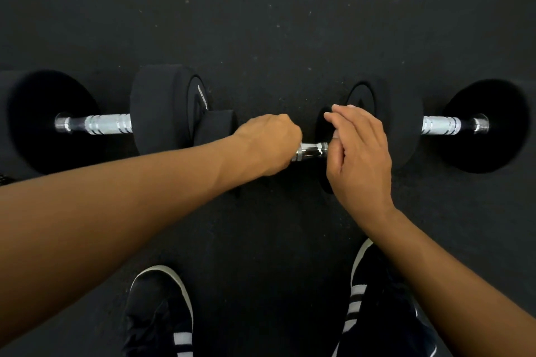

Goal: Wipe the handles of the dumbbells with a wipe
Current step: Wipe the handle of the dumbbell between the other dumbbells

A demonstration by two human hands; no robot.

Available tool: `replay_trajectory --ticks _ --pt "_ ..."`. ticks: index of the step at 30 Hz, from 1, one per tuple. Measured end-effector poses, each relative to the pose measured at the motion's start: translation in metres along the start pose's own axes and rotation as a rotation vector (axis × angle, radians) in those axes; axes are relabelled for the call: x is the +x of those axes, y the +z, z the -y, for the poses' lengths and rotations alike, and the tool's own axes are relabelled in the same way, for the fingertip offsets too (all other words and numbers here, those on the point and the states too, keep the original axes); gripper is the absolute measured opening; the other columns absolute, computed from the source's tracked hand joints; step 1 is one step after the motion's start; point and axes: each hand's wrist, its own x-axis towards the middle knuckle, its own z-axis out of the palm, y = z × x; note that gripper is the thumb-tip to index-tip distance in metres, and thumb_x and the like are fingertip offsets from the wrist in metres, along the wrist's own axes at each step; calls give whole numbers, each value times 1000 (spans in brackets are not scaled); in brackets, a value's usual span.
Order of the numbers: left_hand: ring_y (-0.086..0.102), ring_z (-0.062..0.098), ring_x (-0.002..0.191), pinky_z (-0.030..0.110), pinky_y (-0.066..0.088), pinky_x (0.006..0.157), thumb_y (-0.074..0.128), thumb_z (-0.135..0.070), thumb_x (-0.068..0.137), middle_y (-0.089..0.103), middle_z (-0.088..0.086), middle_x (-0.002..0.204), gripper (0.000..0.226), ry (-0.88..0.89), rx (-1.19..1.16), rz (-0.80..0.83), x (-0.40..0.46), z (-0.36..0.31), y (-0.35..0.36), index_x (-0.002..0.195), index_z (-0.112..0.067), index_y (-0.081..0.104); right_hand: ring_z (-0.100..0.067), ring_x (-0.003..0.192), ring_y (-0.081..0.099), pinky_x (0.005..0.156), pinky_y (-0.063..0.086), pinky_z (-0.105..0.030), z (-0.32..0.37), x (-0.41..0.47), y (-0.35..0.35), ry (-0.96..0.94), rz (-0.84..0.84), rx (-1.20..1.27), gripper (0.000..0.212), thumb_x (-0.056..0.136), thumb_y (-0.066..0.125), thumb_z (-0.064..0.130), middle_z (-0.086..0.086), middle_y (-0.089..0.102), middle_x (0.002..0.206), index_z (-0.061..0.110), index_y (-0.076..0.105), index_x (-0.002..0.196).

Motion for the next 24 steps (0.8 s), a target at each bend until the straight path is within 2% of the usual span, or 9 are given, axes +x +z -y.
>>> replay_trajectory --ticks 3,7,10,12,14,16,19,21,24 --pt "54 20 75 34 45 64 63 -23 95 40 0 74 25 -20 -9 14 3 3 -2 117 -13 65 -30 133 54 112 44 -46 -1 0 -1 2 25 9 34 100 48 5 -15 64 135 -1 65 129" --pt "62 21 75 37 55 69 52 -27 100 63 4 86 20 23 -292 -48 5 -6 0 104 -12 65 -30 135 51 113 42 -44 10 -3 -12 -31 -18 87 36 97 53 0 -14 64 135 0 65 130" --pt "61 19 74 37 57 78 50 -20 100 54 -4 74 21 114 -307 -52 -1 -10 4 80 -19 52 -28 133 52 114 42 -40 33 -10 -16 -62 64 177 42 94 55 -1 -16 61 138 -2 60 135" --pt "60 19 77 39 57 80 56 -18 96 55 -3 80 6 111 -287 -24 -4 -4 6 91 -18 56 -28 137 46 118 36 -36 45 -9 -11 5 167 182 48 95 49 1 -17 54 145 -3 50 142" --pt "60 22 83 39 55 85 60 -19 94 61 3 94 27 122 -213 -20 -8 4 2 119 -12 57 -29 142 40 118 29 -33 51 -1 -5 41 291 103 57 96 48 3 -19 45 151 -3 35 151" --pt "62 24 101 46 42 109 58 -18 94 67 7 108 28 142 -73 -29 -14 11 0 121 -13 60 -29 141 41 116 34 -36 53 10 -4 20 482 7 76 96 56 6 -17 43 152 2 14 159" --pt "62 25 110 52 23 121 55 -22 97 69 2 105 17 114 96 -106 -21 23 1 112 -18 63 -23 112 57 87 51 -34 53 24 -5 19 677 -72 90 98 61 15 -11 56 131 9 -2 162" --pt "66 23 103 49 22 123 55 -23 99 70 0 99 14 104 90 -138 -24 32 3 110 -20 64 -21 97 61 76 54 -35 56 30 -4 -4 693 -81 72 100 59 24 -9 62 118 11 19 158" --pt "69 17 86 42 16 126 59 -19 97 70 -3 88 11 121 -36 -199 -28 44 12 108 -21 59 -20 95 62 75 54 -33 60 33 4 -33 642 -11 34 101 56 29 -6 67 108 14 50 132"
